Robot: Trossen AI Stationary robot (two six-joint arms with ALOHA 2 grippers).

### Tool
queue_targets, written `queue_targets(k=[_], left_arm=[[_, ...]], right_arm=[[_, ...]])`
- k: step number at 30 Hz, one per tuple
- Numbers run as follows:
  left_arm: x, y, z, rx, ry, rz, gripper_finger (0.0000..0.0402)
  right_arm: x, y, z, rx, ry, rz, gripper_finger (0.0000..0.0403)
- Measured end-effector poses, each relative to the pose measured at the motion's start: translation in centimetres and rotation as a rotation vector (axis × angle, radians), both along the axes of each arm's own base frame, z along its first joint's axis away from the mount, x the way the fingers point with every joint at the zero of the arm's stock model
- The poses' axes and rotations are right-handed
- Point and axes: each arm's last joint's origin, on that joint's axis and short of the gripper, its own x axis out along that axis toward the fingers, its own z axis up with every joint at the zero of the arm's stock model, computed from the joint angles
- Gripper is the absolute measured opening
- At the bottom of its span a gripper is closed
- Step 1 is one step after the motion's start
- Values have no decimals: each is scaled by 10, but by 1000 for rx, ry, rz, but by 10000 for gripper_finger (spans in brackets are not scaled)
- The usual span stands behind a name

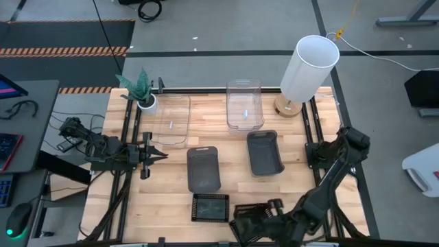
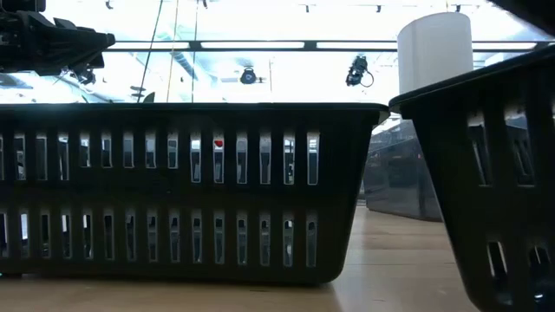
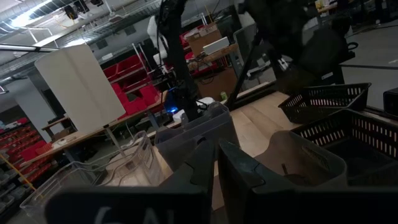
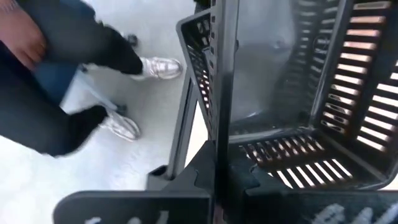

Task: Stack baskets by color
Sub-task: Stack the right black bin on top of the middle black bin, then stack the left gray bin on top of the right gray bin

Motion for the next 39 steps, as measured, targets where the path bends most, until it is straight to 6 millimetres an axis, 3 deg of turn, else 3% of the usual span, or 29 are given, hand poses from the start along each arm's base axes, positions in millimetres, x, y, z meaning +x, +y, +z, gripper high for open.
queue_targets(k=[9,24,39], left_arm=[[0,0,0,0,1,0,32],[0,0,0,0,0,0,33],[0,0,0,0,0,0,29]], right_arm=[[12,12,-33,-123,66,68,9],[-11,-18,-40,-460,322,82,14],[-7,-17,-33,-404,343,57,111]])
